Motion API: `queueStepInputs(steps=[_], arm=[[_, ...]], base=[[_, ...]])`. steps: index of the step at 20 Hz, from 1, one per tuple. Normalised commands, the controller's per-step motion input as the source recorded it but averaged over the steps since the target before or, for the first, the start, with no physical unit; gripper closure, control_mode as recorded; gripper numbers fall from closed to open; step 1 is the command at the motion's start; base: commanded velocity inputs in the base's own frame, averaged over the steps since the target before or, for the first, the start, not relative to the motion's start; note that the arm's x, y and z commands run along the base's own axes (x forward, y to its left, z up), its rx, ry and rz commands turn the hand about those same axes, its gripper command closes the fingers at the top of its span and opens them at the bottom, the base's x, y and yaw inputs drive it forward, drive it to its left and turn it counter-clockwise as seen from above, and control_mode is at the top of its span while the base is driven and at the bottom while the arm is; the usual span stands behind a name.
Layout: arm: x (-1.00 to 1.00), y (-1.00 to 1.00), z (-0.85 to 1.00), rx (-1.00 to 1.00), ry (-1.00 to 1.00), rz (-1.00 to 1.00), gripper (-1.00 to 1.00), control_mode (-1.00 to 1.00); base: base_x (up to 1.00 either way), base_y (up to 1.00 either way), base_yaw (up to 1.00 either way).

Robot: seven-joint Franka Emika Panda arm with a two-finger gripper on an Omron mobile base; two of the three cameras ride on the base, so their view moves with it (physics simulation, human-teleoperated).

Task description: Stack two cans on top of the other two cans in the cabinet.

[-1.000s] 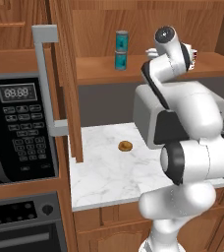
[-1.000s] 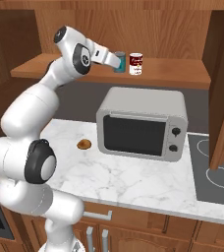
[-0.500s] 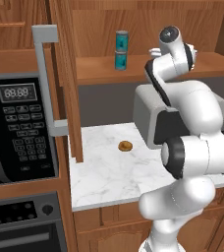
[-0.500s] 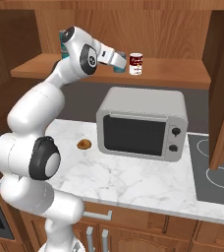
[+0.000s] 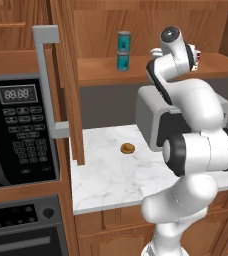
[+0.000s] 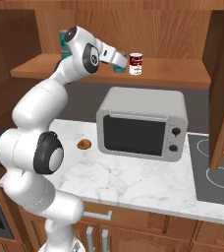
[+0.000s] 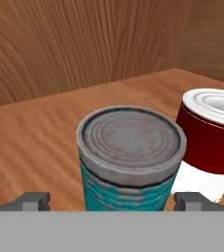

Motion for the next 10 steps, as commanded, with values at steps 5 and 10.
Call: queueStepInputs(steps=[5, 10], arm=[[0.20, 0.00, -0.05, 0.00, 0.00, -0.02, -1.00, -1.00], [0.18, 0.00, -0.05, 0.00, 0.00, -0.02, -1.00, -1.00]], base=[[0.00, 0.00, 0.00], [0.00, 0.00, 0.00]])
